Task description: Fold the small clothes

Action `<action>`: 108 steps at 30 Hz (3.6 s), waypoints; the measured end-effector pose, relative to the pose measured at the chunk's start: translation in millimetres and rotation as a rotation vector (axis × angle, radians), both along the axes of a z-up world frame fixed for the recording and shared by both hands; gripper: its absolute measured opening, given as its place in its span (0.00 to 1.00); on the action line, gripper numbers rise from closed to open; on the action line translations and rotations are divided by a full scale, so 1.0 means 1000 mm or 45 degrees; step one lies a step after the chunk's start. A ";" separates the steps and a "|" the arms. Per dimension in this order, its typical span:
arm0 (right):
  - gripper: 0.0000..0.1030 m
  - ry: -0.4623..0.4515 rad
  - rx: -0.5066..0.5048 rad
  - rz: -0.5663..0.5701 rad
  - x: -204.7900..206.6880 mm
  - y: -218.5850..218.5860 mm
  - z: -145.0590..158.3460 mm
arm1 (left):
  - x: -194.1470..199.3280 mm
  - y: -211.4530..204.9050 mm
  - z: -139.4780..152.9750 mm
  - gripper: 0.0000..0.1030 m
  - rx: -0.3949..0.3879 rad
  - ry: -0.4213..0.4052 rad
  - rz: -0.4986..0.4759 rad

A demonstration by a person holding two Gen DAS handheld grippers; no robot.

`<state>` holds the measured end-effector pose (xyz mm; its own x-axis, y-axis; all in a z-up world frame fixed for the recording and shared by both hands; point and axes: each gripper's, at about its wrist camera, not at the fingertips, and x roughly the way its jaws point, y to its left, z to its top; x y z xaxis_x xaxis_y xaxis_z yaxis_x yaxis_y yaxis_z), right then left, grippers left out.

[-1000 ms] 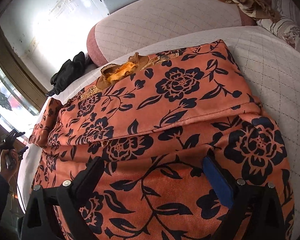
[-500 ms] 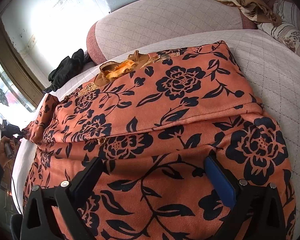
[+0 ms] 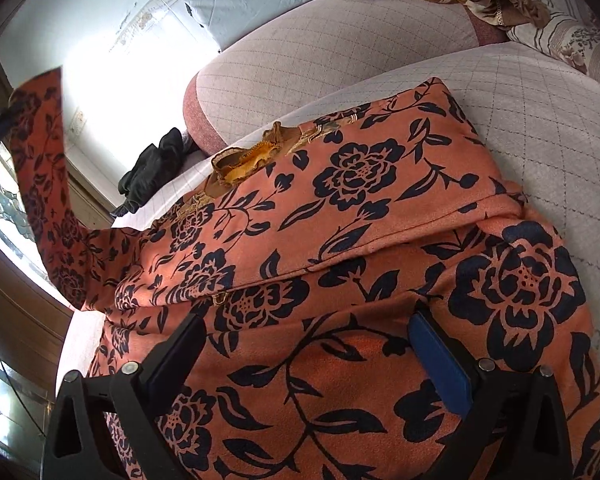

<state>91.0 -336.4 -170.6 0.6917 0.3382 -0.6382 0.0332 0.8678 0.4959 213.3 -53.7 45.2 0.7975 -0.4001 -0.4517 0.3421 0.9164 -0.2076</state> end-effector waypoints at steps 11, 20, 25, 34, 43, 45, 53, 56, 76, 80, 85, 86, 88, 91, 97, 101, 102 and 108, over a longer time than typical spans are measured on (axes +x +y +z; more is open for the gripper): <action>0.99 -0.049 0.108 -0.005 -0.007 -0.012 0.001 | -0.009 -0.085 -0.164 0.50 0.391 0.627 -0.237; 0.99 0.070 0.278 -0.055 0.006 -0.027 0.030 | -0.028 0.100 -0.127 0.72 0.308 0.351 0.248; 0.99 0.134 0.485 -0.194 0.040 -0.055 0.040 | -0.020 0.167 -0.171 0.72 0.244 0.475 0.527; 0.27 0.363 0.373 -0.393 0.078 -0.063 0.017 | -0.011 0.160 -0.187 0.72 0.164 0.489 0.469; 0.14 0.428 -0.042 -0.417 0.075 -0.057 0.012 | -0.011 0.143 -0.191 0.73 0.310 0.522 0.474; 0.22 0.379 -0.027 -0.416 0.065 -0.061 0.021 | -0.017 0.137 -0.168 0.73 0.294 0.421 0.451; 0.79 0.093 0.012 -0.333 0.074 -0.043 0.083 | 0.014 0.093 -0.211 0.76 0.484 0.558 0.354; 0.84 0.229 0.167 -0.165 0.108 -0.039 0.040 | 0.008 0.109 -0.221 0.83 0.356 0.615 0.413; 0.86 0.196 0.226 -0.216 0.103 -0.051 0.036 | -0.020 0.139 -0.187 0.90 0.363 0.622 0.403; 0.86 0.160 0.133 -0.225 0.034 -0.056 0.053 | -0.074 0.169 -0.171 0.90 0.287 0.628 0.417; 0.86 0.282 -0.023 -0.201 -0.061 -0.082 0.049 | -0.154 0.200 -0.177 0.90 0.204 0.720 0.356; 0.86 0.324 -0.042 -0.191 -0.081 -0.091 0.045 | -0.169 0.204 -0.181 0.90 0.190 0.742 0.346; 0.86 0.385 -0.076 -0.188 -0.113 -0.105 0.038 | -0.193 0.210 -0.191 0.90 0.167 0.795 0.329; 0.86 0.465 0.035 -0.169 -0.150 -0.125 0.024 | -0.224 0.213 -0.200 0.89 0.150 0.837 0.320; 0.86 0.488 0.271 -0.098 -0.189 -0.126 0.010 | -0.253 0.210 -0.204 0.89 0.136 0.881 0.290; 0.85 0.506 0.185 -0.030 -0.199 -0.110 0.010 | -0.261 0.207 -0.208 0.89 0.136 0.888 0.281; 0.85 0.514 0.193 -0.036 -0.198 -0.109 0.009 | -0.261 0.205 -0.209 0.89 0.140 0.887 0.274; 0.85 0.523 0.244 0.036 -0.192 -0.108 0.004 | -0.261 0.206 -0.211 0.89 0.086 0.880 0.294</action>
<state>-100.6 -444.7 -166.8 0.3829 0.4921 -0.7818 0.2388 0.7648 0.5984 -47.6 152.0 -165.4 0.3821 -0.2094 -0.9001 -0.0499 0.9679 -0.2464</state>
